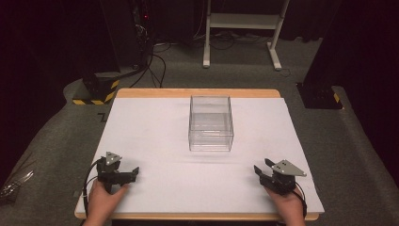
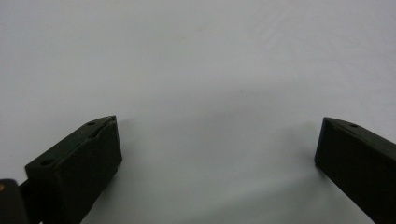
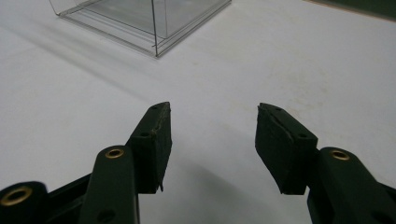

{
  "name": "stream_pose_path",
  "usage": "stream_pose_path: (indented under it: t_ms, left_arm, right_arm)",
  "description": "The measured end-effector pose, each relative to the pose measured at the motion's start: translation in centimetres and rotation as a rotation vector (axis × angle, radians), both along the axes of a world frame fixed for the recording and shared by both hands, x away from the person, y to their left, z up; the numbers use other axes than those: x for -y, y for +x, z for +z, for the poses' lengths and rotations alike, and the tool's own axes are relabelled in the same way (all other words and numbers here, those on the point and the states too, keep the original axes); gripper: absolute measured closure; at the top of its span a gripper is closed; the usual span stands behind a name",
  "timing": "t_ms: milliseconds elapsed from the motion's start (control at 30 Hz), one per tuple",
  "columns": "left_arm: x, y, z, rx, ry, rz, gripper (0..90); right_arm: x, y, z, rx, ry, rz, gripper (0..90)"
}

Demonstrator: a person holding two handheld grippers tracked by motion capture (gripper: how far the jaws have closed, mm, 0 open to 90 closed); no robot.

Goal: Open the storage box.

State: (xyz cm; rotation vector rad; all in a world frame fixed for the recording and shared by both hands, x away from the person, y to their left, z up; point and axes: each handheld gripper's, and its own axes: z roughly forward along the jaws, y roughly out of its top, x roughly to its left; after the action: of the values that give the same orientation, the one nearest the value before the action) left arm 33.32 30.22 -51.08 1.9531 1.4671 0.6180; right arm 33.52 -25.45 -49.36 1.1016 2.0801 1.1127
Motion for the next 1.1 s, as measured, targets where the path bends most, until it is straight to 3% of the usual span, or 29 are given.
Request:
stream_pose_path:
  t_ms: [367,800,1100]
  left_arm:
    - [0.0,0.0,0.0,-0.002,-0.002,0.002,0.7]
    - [0.0,0.0,0.0,0.0,0.002,0.0,0.6]
    - [0.0,0.0,0.0,0.0,0.001,-0.001,0.6]
  right_arm:
    - [-0.8,-0.5,0.6,0.016,0.026,0.009,43.5]
    - [-3.4,-0.8,1.5,0.053,0.021,0.094,46.7]
    - [-6.0,-0.1,2.4,0.02,0.054,0.107,45.8]
